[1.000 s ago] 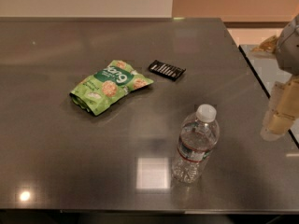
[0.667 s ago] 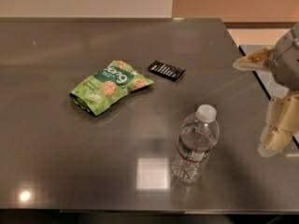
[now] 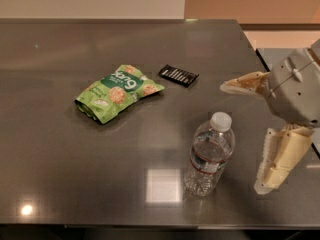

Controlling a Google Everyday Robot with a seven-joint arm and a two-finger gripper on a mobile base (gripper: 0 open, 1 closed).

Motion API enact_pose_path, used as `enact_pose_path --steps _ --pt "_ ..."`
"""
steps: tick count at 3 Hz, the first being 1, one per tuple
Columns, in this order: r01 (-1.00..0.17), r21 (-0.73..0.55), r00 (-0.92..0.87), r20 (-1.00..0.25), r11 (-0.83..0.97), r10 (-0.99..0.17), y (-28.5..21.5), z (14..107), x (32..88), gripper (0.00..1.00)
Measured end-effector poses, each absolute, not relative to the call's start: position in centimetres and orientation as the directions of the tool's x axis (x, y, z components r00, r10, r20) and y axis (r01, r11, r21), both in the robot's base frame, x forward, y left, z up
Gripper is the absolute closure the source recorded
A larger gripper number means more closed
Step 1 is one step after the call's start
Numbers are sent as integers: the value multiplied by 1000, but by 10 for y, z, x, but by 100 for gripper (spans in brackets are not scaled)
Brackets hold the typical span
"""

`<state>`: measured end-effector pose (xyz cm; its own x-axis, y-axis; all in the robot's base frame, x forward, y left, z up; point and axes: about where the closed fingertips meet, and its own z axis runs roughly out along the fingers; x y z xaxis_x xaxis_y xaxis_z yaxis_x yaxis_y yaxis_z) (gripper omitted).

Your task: Move water bottle near green rice chip bag

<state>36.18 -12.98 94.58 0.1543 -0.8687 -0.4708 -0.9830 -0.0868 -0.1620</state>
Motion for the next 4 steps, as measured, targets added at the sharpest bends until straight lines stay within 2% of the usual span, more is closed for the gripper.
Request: enact_pose_path --steps 2,3,4 --pt "-983 -130 179 -535 -129 -826 -100 936 353 0" --pt "-985 -88 174 -574 -151 -800 -91 936 349 17" --pt "-987 -54 155 -601 -154 -784 -88 934 347 41"
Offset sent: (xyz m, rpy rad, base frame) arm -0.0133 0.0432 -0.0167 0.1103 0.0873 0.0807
